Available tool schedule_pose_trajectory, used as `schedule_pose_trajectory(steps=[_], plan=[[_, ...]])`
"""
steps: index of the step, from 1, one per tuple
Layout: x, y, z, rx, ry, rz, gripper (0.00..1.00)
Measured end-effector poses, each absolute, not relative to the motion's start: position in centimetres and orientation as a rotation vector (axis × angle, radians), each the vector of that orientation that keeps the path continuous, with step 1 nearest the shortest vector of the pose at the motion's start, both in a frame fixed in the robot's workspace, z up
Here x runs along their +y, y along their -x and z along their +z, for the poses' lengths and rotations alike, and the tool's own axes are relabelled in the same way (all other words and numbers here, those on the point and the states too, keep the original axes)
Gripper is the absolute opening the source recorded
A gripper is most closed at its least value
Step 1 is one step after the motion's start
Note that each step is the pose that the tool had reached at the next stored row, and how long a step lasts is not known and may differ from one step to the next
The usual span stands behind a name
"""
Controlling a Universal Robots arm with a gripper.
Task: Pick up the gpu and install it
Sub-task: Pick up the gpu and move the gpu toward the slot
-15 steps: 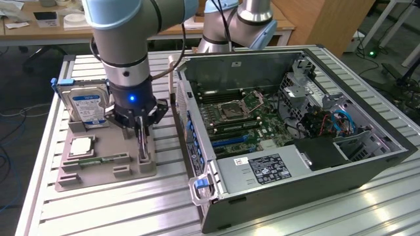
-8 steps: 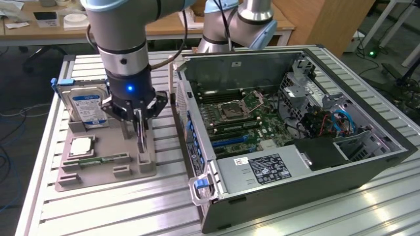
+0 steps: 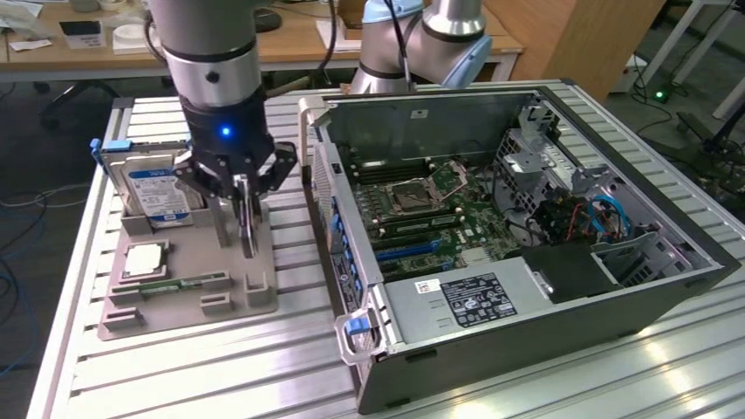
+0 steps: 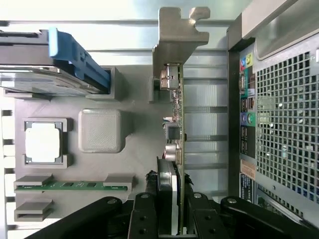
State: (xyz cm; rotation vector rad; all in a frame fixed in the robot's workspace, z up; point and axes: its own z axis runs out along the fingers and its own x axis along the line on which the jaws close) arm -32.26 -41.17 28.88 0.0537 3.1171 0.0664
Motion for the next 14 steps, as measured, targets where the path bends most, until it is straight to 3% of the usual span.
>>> schedule_pose_trajectory(steps=[14], plan=[[-41.2,32.3,33.7,3.117,-0.054,0.066,0.28]])
